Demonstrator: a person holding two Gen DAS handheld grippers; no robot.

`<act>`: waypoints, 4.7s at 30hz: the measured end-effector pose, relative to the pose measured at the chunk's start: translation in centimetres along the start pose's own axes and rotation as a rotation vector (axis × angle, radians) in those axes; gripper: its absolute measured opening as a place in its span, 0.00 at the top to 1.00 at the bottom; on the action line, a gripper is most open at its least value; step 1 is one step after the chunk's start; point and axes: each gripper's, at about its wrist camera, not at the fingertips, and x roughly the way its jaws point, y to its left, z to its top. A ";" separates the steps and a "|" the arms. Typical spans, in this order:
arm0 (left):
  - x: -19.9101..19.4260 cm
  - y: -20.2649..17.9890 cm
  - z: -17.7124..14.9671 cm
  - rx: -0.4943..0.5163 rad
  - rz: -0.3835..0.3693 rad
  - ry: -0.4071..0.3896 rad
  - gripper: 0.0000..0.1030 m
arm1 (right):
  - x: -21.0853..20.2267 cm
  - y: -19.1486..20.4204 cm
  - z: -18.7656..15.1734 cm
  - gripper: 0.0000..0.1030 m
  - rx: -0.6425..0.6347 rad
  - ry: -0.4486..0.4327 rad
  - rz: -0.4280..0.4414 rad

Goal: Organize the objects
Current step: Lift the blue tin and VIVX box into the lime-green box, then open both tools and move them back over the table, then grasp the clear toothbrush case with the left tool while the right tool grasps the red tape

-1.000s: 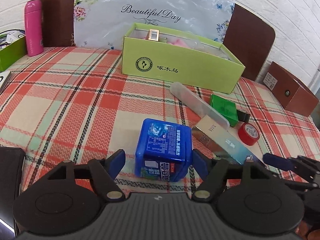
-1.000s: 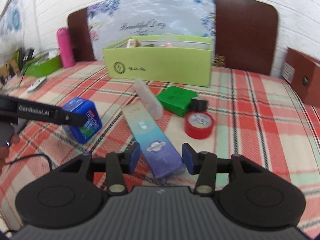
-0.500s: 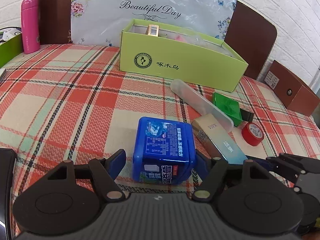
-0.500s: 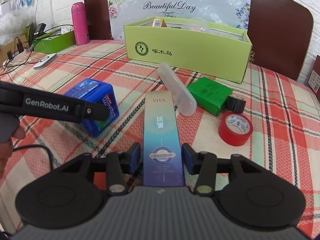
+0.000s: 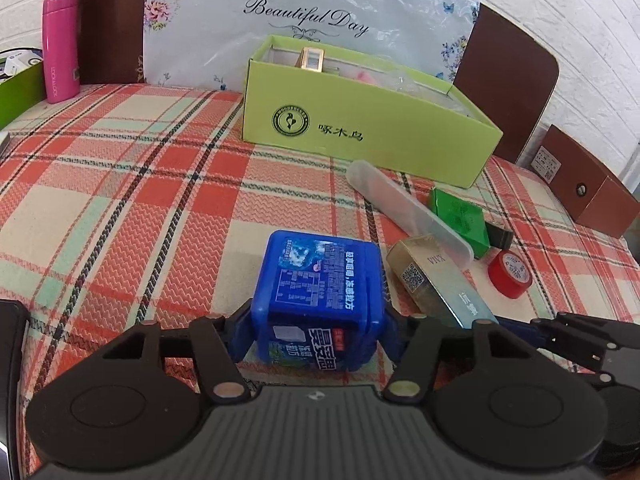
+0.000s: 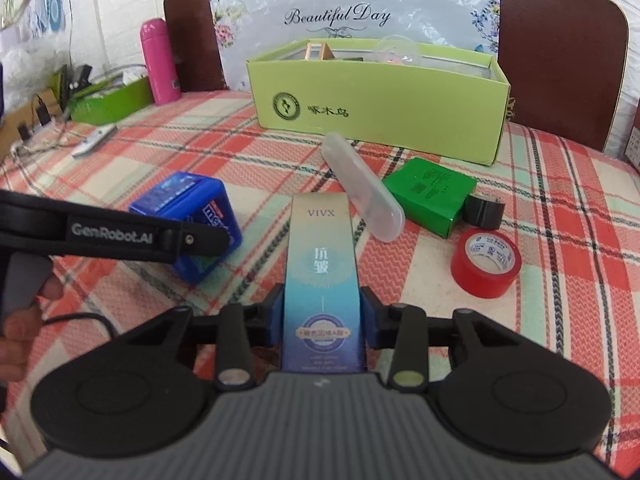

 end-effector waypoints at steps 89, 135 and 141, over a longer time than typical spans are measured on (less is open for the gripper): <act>-3.8 -6.3 4.5 -0.003 0.028 -0.137 0.18 | -8.5 -6.9 3.0 0.00 0.127 -0.309 -0.281; 0.5 -0.9 -1.8 -0.089 0.006 0.036 0.72 | -0.1 -6.3 0.3 0.55 0.059 -0.035 -0.134; 0.4 -1.6 -1.9 -0.041 0.056 0.025 0.44 | -1.0 -3.3 -1.8 0.52 -0.027 -0.013 -0.101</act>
